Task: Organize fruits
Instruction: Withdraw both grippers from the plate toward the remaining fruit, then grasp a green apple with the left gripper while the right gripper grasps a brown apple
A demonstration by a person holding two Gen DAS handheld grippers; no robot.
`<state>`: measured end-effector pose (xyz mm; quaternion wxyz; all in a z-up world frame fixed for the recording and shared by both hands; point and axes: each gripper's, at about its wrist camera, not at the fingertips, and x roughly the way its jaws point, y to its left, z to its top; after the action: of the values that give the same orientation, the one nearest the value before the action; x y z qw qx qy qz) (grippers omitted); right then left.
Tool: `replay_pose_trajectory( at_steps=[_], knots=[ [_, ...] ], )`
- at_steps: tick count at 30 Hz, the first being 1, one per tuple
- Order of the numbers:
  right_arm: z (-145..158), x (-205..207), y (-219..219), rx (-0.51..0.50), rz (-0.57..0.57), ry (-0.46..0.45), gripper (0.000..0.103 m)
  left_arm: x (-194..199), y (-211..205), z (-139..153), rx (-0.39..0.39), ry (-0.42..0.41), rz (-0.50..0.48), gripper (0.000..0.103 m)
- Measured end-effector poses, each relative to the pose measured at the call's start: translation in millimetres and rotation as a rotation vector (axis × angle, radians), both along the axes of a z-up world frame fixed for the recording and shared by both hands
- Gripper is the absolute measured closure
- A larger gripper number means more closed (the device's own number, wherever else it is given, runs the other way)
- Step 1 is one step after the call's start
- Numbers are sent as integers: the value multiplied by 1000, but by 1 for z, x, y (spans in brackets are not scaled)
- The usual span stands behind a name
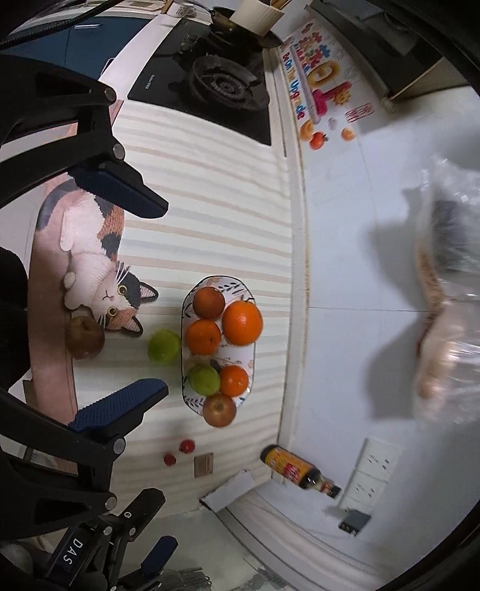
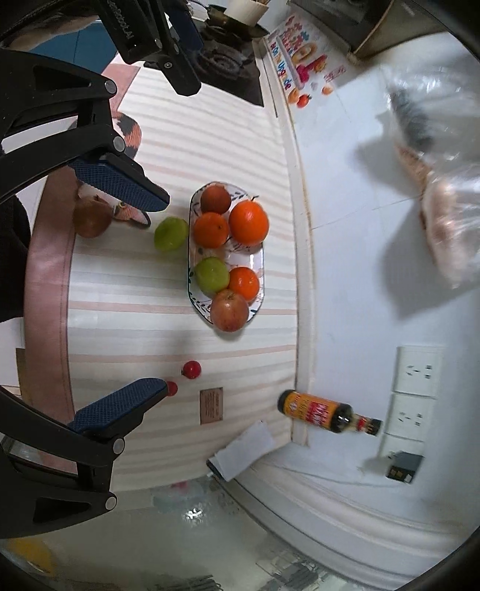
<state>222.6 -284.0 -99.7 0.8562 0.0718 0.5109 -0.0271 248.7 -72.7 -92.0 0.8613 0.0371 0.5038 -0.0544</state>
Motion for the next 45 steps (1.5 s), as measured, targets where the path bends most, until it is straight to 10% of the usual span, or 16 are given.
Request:
replay_pose_trajectory(
  at_steps=[16, 29, 35, 45],
  knots=[
    [67, -83, 12, 10, -15, -114, 9, -66, 18, 51, -22, -98, -8, 14],
    [63, -79, 5, 77, -27, -100, 9, -62, 18, 40, -14, -83, 18, 14],
    [3, -47, 4, 193, 7, 25, 9, -33, 21, -11, 86, 17, 57, 1],
    [-200, 7, 45, 497, 76, 451, 10, 7, 46, -146, 298, 313, 127, 1]
  ],
)
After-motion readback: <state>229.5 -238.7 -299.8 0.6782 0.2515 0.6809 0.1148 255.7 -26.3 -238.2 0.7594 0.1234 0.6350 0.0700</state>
